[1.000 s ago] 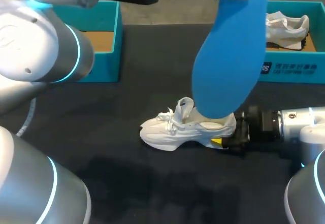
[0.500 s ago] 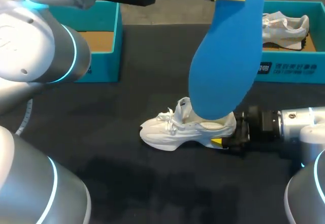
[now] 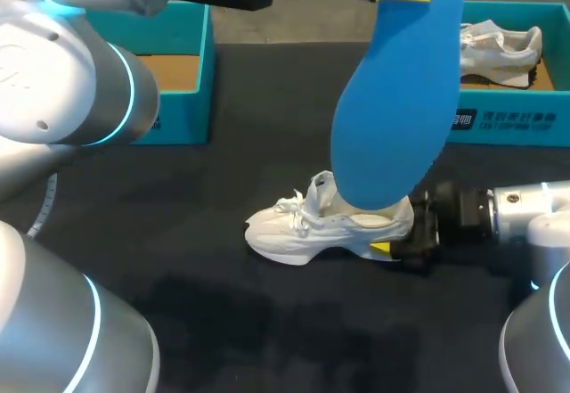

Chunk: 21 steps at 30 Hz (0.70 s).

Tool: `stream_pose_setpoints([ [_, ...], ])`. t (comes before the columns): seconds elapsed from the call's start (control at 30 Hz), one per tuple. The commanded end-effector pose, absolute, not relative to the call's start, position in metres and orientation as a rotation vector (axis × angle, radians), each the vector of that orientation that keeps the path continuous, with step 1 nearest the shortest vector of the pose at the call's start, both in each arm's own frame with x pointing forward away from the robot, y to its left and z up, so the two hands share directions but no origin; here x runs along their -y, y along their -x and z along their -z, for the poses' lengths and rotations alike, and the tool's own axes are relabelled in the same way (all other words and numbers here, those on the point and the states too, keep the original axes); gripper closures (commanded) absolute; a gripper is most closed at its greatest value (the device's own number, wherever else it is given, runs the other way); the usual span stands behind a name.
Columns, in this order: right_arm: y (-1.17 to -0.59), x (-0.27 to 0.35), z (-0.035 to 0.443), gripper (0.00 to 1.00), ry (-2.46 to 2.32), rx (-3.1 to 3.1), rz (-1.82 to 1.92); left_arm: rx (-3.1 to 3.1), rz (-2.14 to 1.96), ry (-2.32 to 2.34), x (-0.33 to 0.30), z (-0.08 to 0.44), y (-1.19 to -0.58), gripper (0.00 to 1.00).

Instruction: Take the shoe out of the shoebox, open the shoe tongue, remove and reinsert the insole, then place the shoe into the shoebox

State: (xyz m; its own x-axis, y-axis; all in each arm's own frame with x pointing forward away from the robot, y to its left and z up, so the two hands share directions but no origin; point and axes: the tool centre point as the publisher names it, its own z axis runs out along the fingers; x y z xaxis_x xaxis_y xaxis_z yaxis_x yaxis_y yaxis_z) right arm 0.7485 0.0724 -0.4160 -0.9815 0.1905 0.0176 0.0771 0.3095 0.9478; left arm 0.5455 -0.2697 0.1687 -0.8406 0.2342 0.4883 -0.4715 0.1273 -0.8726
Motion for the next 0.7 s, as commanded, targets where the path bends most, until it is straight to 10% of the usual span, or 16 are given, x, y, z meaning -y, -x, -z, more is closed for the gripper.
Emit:
stream_pose_setpoints([
  [0.03,-0.740,-0.062,0.407,0.00,-0.258,-2.473,-1.751,1.890,-1.766,-0.229,0.270,-0.168,-0.545,1.00],
  [0.7,-0.732,-0.014,0.373,0.00,-0.262,-2.776,-1.337,1.890,-1.766,-0.229,0.270,-0.168,-0.545,1.00],
])
